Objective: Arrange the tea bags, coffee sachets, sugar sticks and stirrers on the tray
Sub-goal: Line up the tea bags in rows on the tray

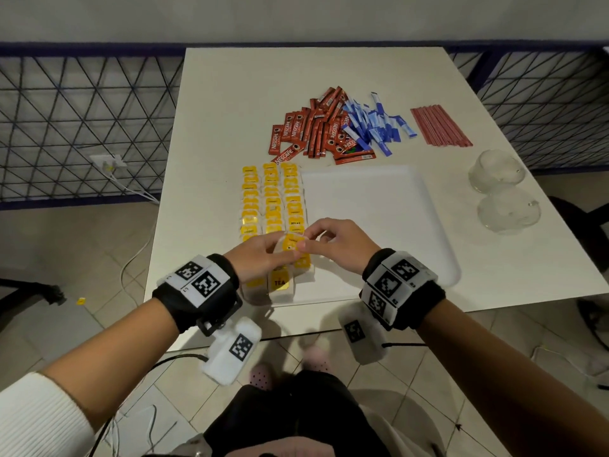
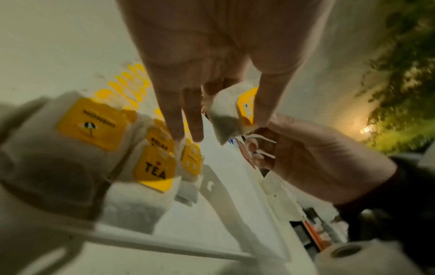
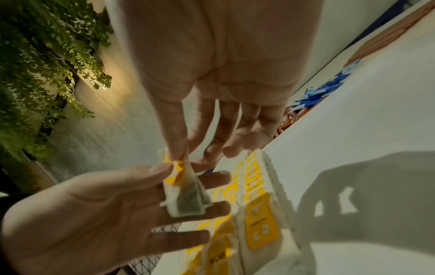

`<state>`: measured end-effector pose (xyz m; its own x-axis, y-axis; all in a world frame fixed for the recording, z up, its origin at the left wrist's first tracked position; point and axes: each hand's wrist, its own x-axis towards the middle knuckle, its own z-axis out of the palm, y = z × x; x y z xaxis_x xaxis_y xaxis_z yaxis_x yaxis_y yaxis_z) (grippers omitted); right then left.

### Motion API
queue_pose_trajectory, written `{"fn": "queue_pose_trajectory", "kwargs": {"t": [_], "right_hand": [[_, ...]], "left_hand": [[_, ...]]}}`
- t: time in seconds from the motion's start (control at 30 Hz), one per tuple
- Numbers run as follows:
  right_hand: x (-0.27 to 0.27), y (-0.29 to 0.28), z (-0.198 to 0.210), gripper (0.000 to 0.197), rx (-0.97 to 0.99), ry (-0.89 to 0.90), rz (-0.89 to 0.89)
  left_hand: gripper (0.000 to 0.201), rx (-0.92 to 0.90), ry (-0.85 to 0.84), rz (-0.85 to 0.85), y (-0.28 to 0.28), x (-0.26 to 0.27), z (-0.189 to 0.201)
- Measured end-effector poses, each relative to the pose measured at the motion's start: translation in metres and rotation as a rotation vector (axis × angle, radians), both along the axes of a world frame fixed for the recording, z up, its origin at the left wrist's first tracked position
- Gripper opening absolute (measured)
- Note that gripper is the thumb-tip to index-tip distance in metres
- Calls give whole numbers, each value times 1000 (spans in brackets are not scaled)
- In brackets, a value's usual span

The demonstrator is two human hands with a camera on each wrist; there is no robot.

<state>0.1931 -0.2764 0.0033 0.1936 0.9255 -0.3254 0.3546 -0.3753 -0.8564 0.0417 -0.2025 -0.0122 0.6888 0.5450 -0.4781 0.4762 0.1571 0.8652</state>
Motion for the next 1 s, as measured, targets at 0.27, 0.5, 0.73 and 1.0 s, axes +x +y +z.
{"fn": "queue_pose_trajectory", "kwargs": {"t": [0.27,0.5,0.73,1.0], "right_hand": [[10,-9,-15,22,-69,-51,11],[6,-19,-36,23,-153,-46,49],[4,-13,-51,15,-210,-106,116],[6,-1,-60,17,-221,-160,60]], "left_hand": [[22,288,99,35,-3,0,-12],[12,306,221,-50,-15,-1,-29],[19,453,304,-150,-14,-1,-29],[41,607,464,-271,-16,9,-26]]}}
